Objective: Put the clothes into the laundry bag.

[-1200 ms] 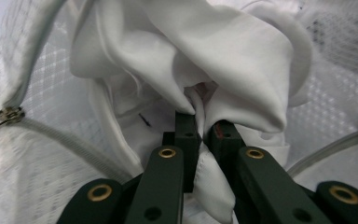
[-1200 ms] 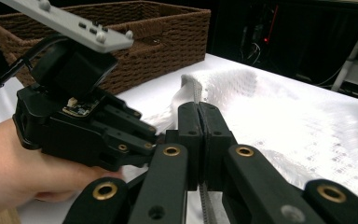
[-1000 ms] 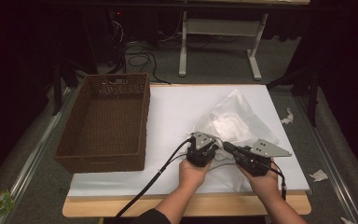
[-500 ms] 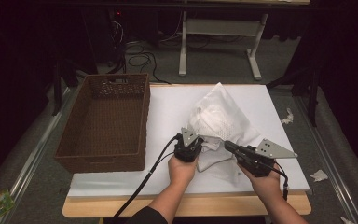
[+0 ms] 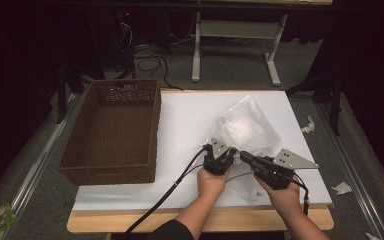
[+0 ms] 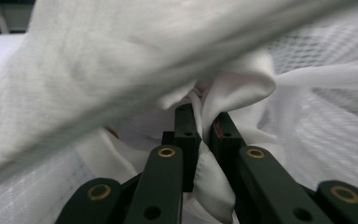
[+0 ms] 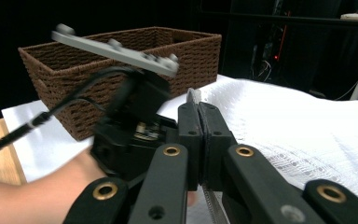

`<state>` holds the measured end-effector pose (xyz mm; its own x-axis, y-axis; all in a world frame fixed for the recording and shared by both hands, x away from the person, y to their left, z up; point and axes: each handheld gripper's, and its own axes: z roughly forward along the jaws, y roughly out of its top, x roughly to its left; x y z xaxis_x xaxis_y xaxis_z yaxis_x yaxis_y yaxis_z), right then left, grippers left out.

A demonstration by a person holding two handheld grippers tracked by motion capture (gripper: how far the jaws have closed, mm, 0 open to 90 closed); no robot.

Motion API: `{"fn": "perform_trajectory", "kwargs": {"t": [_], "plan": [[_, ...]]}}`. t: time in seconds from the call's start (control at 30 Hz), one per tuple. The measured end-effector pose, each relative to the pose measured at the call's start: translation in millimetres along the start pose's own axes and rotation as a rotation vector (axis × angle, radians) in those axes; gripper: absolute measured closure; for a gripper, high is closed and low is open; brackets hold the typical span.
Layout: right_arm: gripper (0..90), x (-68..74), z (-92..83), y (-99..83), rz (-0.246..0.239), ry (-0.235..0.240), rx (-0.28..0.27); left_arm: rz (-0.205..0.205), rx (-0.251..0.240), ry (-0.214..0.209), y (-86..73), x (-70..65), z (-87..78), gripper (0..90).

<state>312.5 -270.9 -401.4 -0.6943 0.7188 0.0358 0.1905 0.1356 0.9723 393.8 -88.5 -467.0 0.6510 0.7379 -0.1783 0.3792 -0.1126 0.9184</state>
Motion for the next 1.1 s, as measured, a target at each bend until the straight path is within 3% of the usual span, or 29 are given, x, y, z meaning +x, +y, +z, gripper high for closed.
{"fn": "perform_trajectory", "kwargs": {"t": [0.07, 0.13, 0.4, 0.57, 0.63, 0.7, 0.77, 0.8, 0.9, 1.0, 1.1], "plan": [[89.5, 0.3, -0.7, 0.6, -0.001, 0.002, -0.006, 0.009, 0.012, 0.016, -0.5, 3.5, 3.5, 83.3], [89.4, 0.0, -0.8, 0.5, -0.002, 0.001, -0.003, 0.037, 0.023, -0.003, -1.0, 3.8, 2.3, 81.2], [89.4, -2.0, -0.3, -2.3, -0.009, -0.01, 0.013, 0.125, 0.039, -0.084, 4.1, 6.8, -30.2, 37.8], [89.3, -1.4, 0.3, -2.5, -0.01, -0.018, 0.018, 0.115, 0.062, -0.109, -0.1, 14.5, -57.2, 28.3], [89.3, -1.3, 0.3, -2.5, -0.013, -0.024, 0.018, 0.133, 0.046, -0.094, -1.5, 19.8, -70.1, 29.4], [89.3, -1.0, 0.0, -2.6, -0.011, -0.024, 0.019, 0.161, 0.022, -0.029, -2.0, 30.2, -79.2, 33.9], [89.3, -1.1, -0.1, -2.6, -0.014, -0.023, 0.016, 0.146, 0.031, 0.032, -1.3, 44.1, -79.0, 37.9], [89.3, -0.7, 0.1, -2.6, -0.01, -0.024, 0.016, 0.137, 0.049, 0.047, -0.7, 49.3, -75.5, 39.1], [89.3, -0.5, 0.6, -3.1, -0.013, -0.026, 0.021, 0.163, 0.096, 0.082, 3.2, 56.1, -58.0, 41.9], [89.2, -0.6, 0.9, -4.1, -0.012, -0.025, 0.026, 0.204, 0.191, 0.102, 8.7, 56.4, -35.9, 47.1], [88.7, -1.9, 1.1, -6.0, -0.016, -0.029, 0.034, 0.147, 0.19, 0.085, 13.1, 62.9, -34.5, 76.2]]}}
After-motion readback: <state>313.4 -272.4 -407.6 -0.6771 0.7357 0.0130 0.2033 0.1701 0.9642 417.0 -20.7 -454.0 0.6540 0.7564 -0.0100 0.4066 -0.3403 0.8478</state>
